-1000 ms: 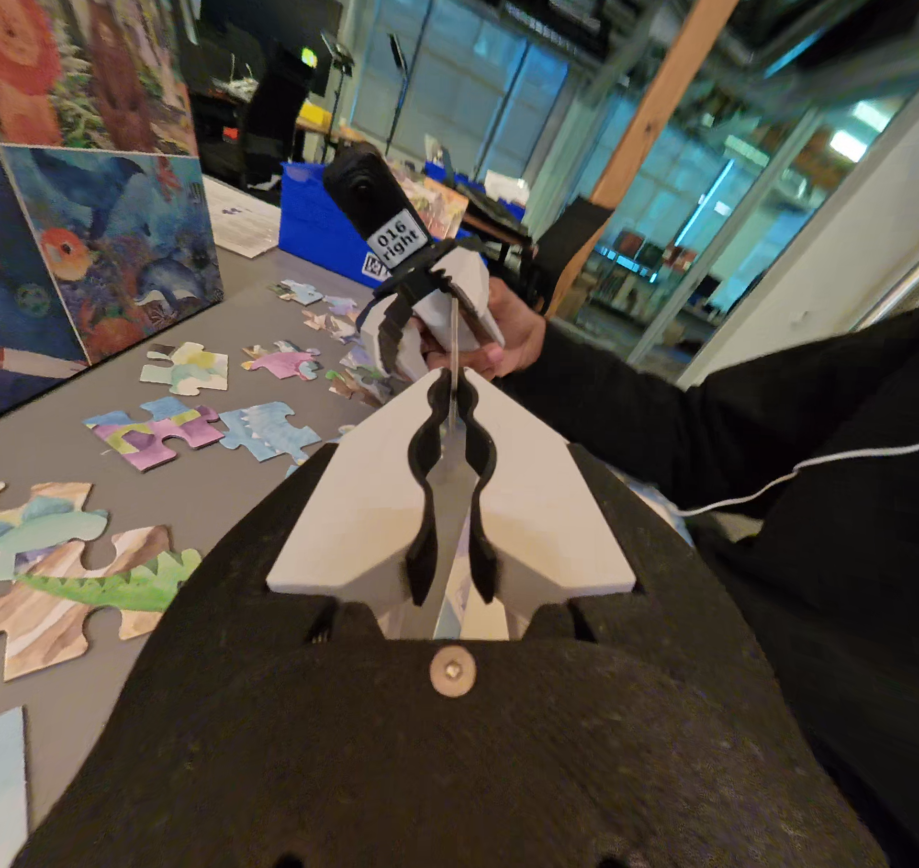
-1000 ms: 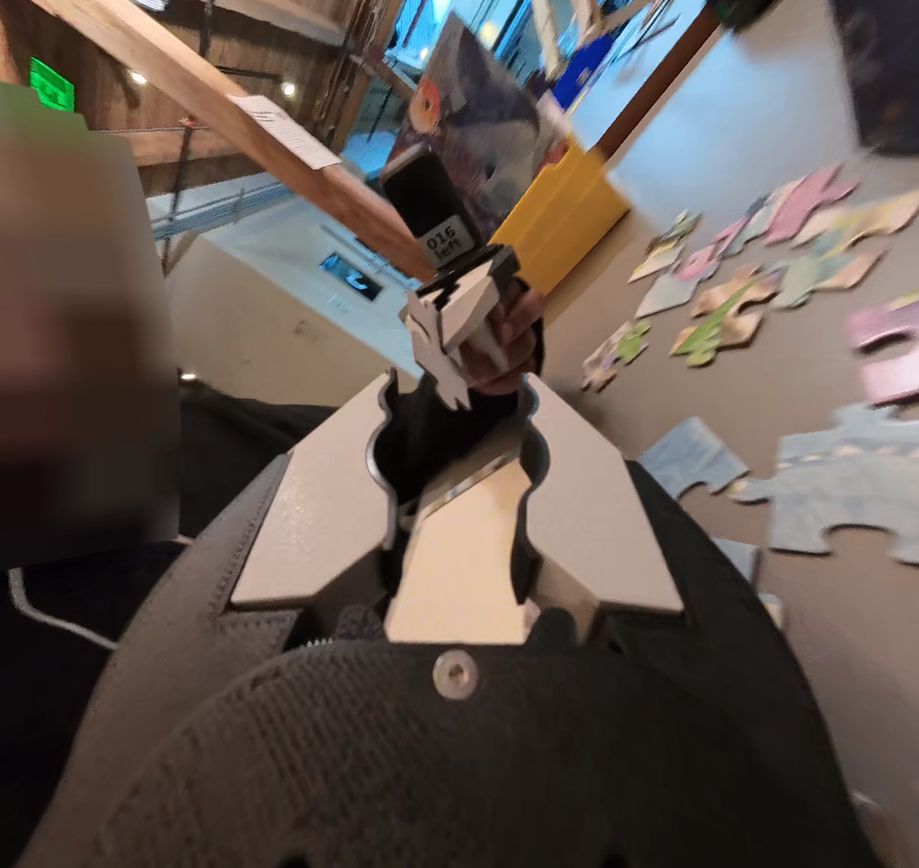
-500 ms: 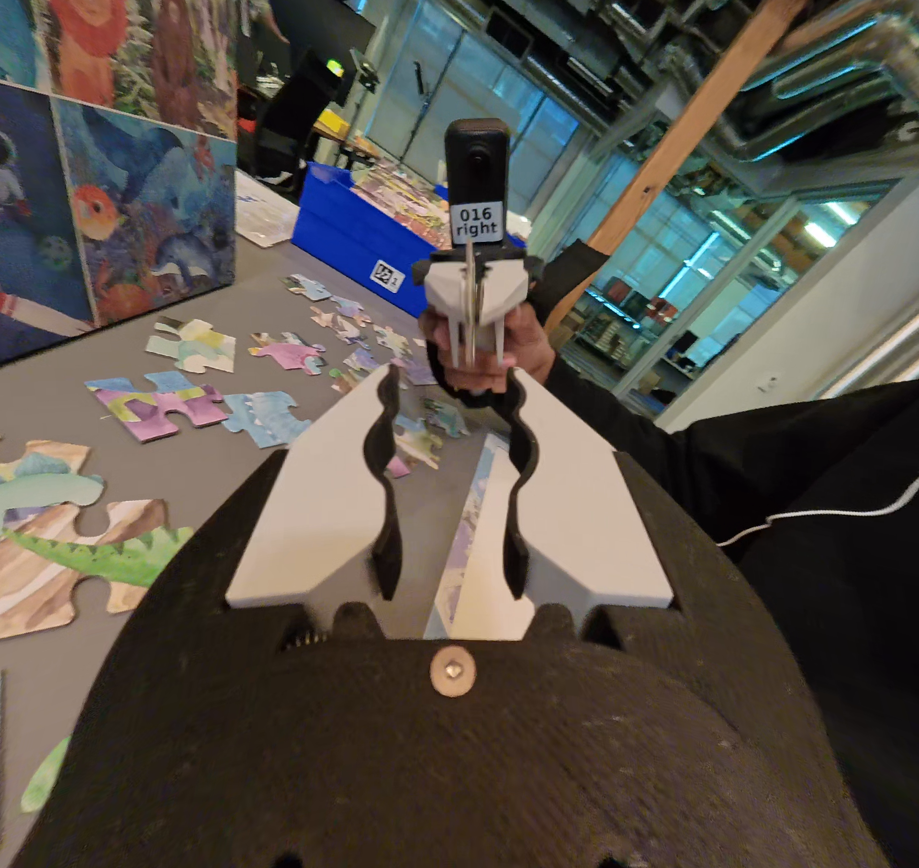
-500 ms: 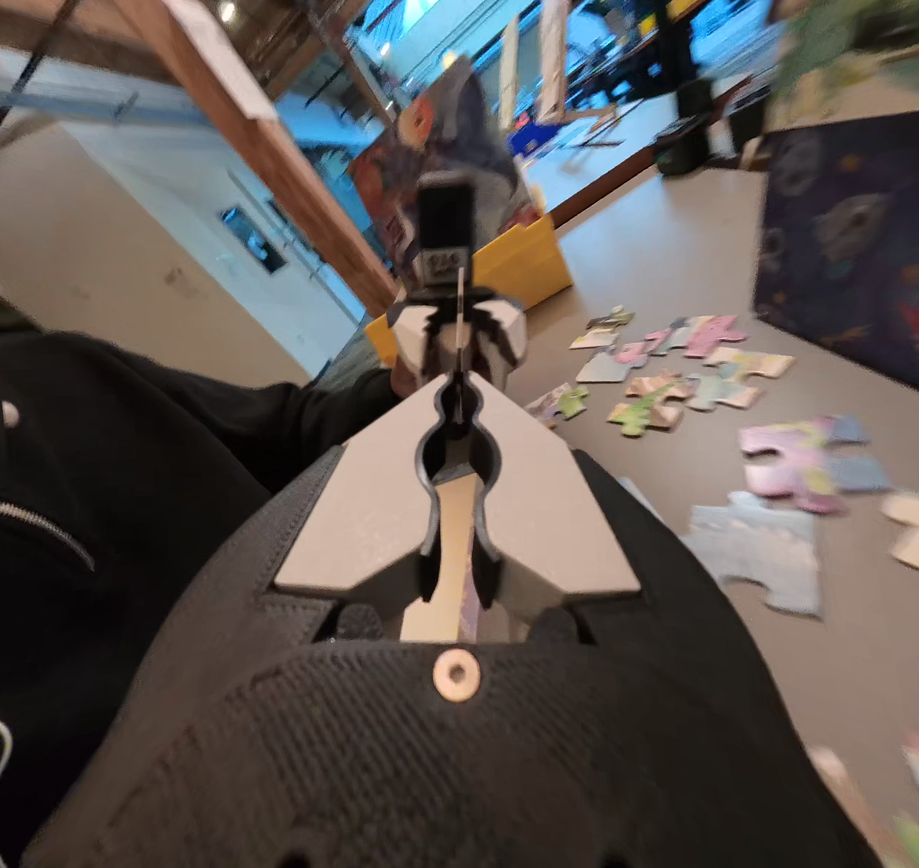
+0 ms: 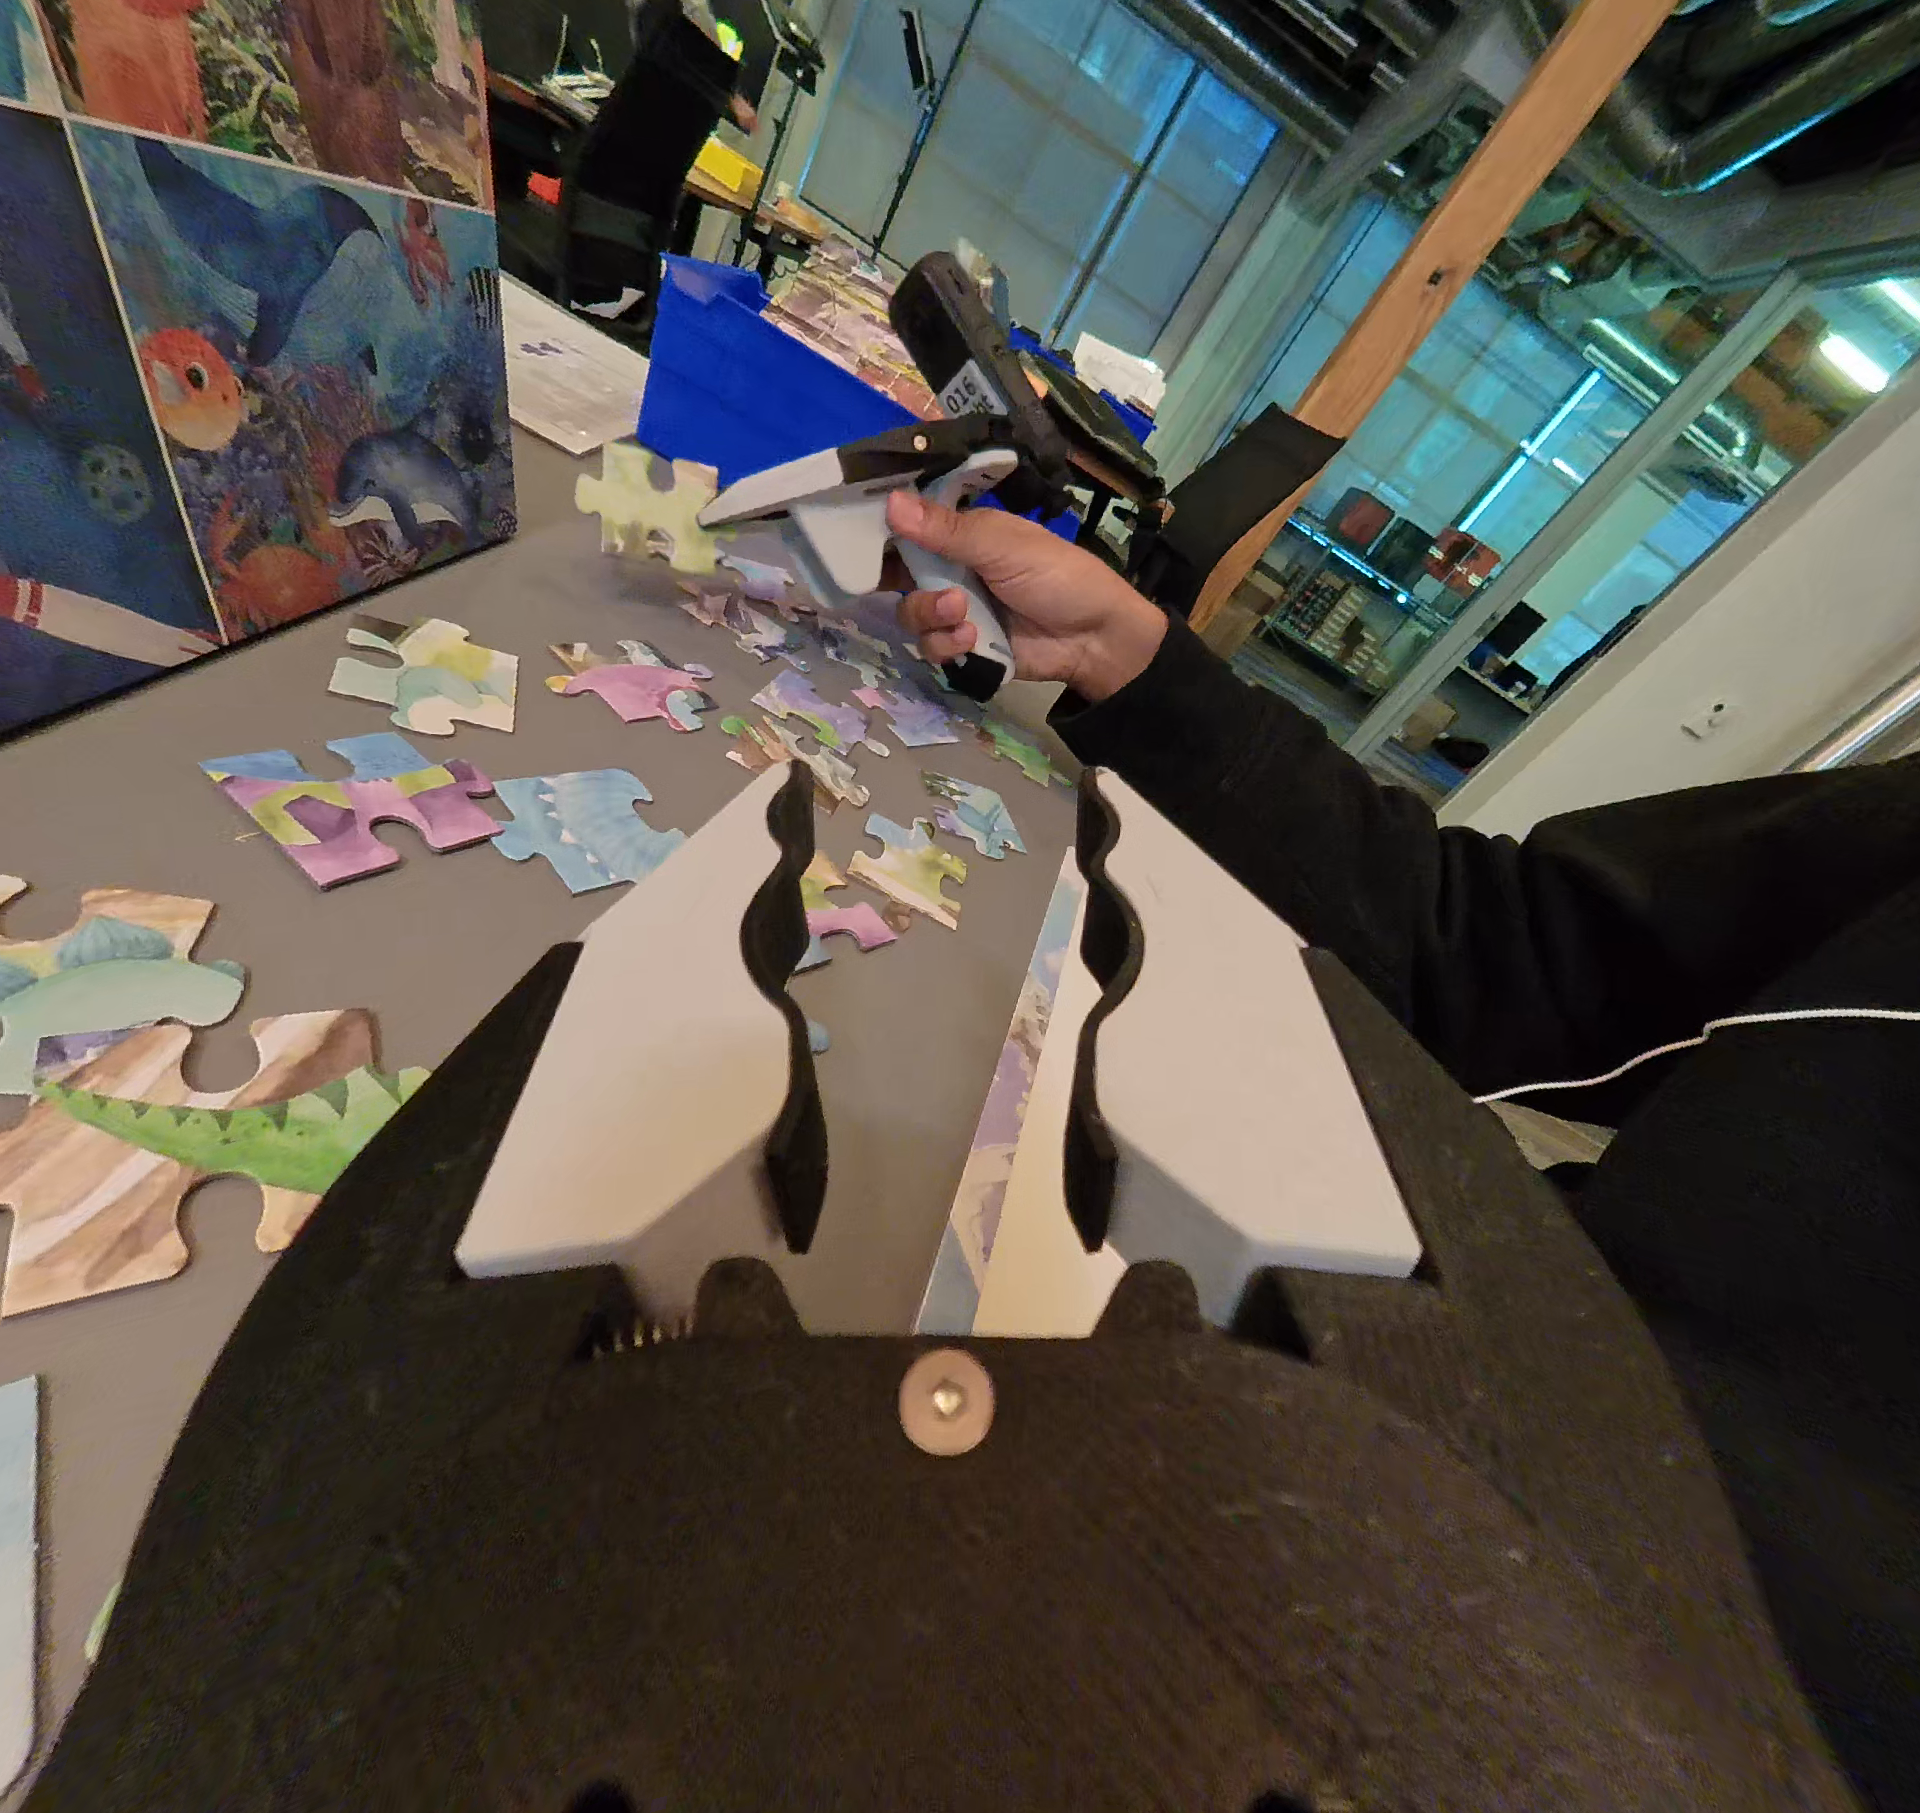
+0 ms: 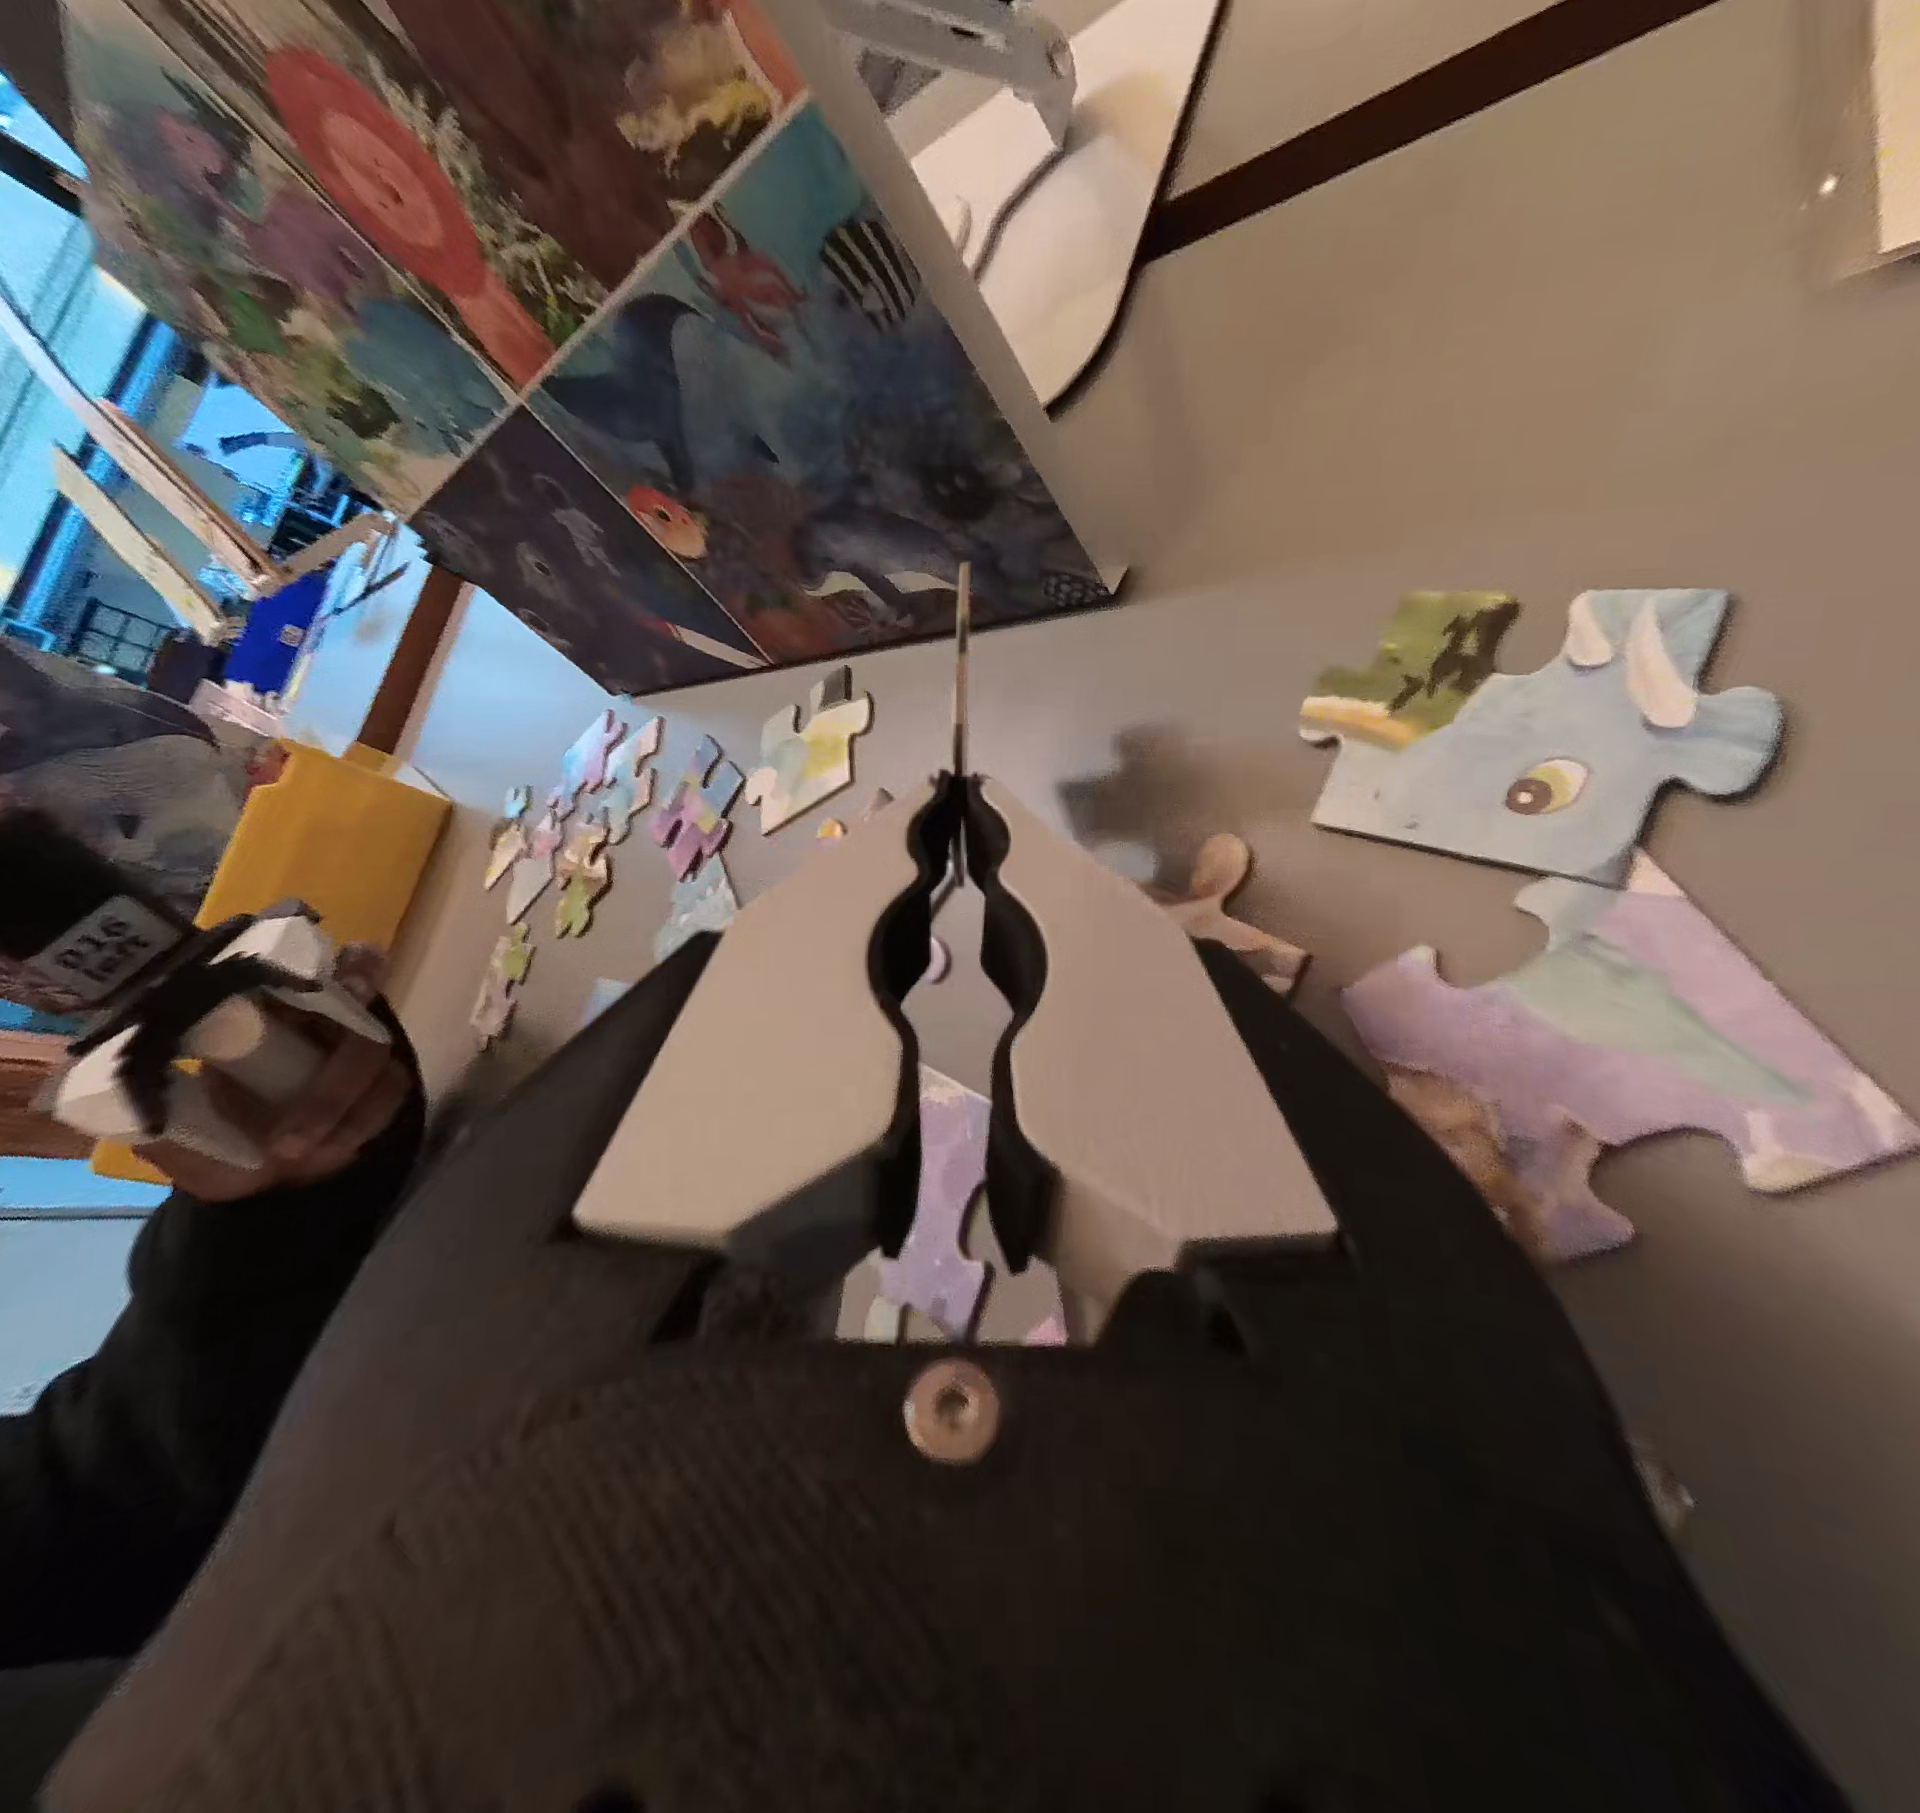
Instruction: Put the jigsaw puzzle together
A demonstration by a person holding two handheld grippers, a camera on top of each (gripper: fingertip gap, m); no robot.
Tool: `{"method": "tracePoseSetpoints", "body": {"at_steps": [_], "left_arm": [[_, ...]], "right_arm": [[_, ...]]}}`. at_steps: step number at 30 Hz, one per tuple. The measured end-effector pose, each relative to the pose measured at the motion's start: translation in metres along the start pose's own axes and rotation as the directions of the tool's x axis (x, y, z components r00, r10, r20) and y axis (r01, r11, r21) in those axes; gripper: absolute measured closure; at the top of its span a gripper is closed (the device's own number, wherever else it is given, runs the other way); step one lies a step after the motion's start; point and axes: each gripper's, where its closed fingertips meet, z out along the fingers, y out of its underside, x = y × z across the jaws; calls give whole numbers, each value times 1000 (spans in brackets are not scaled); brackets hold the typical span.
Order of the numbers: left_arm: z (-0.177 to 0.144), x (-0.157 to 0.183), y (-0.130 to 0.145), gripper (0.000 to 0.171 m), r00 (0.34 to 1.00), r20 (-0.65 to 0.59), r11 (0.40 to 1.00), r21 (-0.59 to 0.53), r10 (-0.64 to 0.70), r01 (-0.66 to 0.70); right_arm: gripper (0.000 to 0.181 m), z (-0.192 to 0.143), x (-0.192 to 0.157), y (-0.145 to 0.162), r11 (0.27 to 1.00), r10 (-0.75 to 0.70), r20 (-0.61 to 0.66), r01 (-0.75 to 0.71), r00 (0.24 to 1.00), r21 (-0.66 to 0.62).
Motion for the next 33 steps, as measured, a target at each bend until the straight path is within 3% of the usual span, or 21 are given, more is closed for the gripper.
{"method": "tracePoseSetpoints", "body": {"at_steps": [5,10,16,23,26,33], "left_arm": [[-2,0,-3,123,1000,-1,1000,14,-8,8],[-3,0,-5,123,1000,12,1000,13,11,-11],[-4,-4,-4,124,998,47,999,1,51,-51],[-3,-7,2,124,985,94,989,-47,144,-140],[-4,-10,1,125,975,121,982,-57,186,-180],[-11,-18,-4,130,967,154,980,-23,201,-200]], "right_arm": [[164,-6,20,-6,999,-42,-115,44,993,10],[161,-55,3,-53,956,-181,-182,217,966,199],[156,-95,-20,-68,792,-470,-382,571,796,216],[142,-97,-47,-56,668,-611,-391,713,688,212],[134,-93,-54,-53,657,-625,-354,714,695,242],[135,-80,-48,-45,645,-651,-345,732,676,219]]}}
